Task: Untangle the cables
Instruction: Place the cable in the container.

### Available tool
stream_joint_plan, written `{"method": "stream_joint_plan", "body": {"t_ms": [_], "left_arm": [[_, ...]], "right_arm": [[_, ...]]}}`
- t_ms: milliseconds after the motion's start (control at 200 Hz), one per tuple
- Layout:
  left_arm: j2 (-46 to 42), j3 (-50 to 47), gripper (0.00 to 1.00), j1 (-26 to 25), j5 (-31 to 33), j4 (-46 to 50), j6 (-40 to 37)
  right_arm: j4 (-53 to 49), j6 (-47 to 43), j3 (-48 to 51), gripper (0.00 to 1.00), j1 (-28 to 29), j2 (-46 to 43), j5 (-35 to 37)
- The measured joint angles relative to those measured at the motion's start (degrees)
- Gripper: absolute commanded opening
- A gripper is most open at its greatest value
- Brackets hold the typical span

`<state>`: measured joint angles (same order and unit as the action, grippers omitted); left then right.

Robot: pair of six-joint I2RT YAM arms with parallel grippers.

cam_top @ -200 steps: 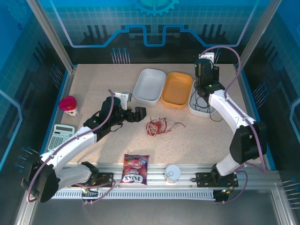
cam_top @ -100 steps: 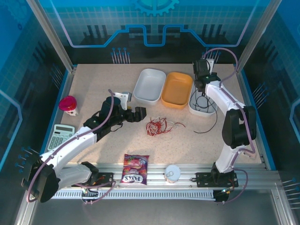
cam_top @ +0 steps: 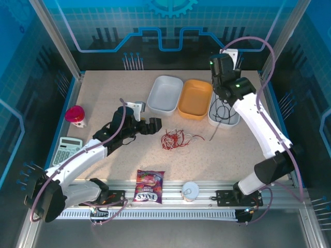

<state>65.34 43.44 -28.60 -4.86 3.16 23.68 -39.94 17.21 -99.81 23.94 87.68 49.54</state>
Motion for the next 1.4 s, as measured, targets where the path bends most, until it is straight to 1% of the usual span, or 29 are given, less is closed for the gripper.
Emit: {"method": "stream_joint_plan", "body": {"t_ms": [180,385,535,775,866,946,1026,1086,1156,1241,1401], "left_arm": [[0.4,0.0,0.99,0.0,-0.9,-0.4,0.0],[0.4,0.0,0.99,0.0,-1.1,-0.9,0.3],[0.4,0.0,0.99,0.0,-1.0,-0.9,0.4],[0.4,0.0,0.99,0.0,-1.0,-0.9,0.3],[0.6,0.0,0.99,0.0,-1.0,-0.9,0.3],[1.3,0.0,0.99,0.0,-1.0,-0.9,0.2],[2.0,0.0,0.99,0.0,-1.0,-0.9,0.2],[2.2,0.0,0.99,0.0,-1.0,-0.9,0.3],[2.3,0.0,0.99,0.0,-1.1,-0.9,0.3],[2.3,0.0,0.99,0.0,-1.1,-0.9,0.3],[2.5,0.0,0.99,0.0,-1.2,-0.9,0.4]], "right_arm": [[6.8,-8.5,-1.1,0.00,0.0,-0.3,3.5],[21.2,-19.9,2.1,0.00,-1.5,1.6,6.1],[34.9,-26.8,9.2,0.00,-2.5,1.7,7.9],[60.8,-37.2,22.4,0.00,-2.5,3.1,10.3],[68.0,-39.8,25.0,0.00,-2.5,5.1,10.9],[71.6,-40.9,26.4,0.00,-2.5,6.8,11.8],[71.6,-40.3,26.7,0.00,-2.5,8.3,12.1],[68.5,-37.3,26.7,0.00,-2.5,9.0,11.8],[60.1,-31.3,26.0,0.00,-2.9,9.2,10.0],[48.0,-21.8,23.4,0.00,-4.5,9.9,5.8],[33.0,-8.9,21.9,0.00,-7.8,12.3,0.2]]}}
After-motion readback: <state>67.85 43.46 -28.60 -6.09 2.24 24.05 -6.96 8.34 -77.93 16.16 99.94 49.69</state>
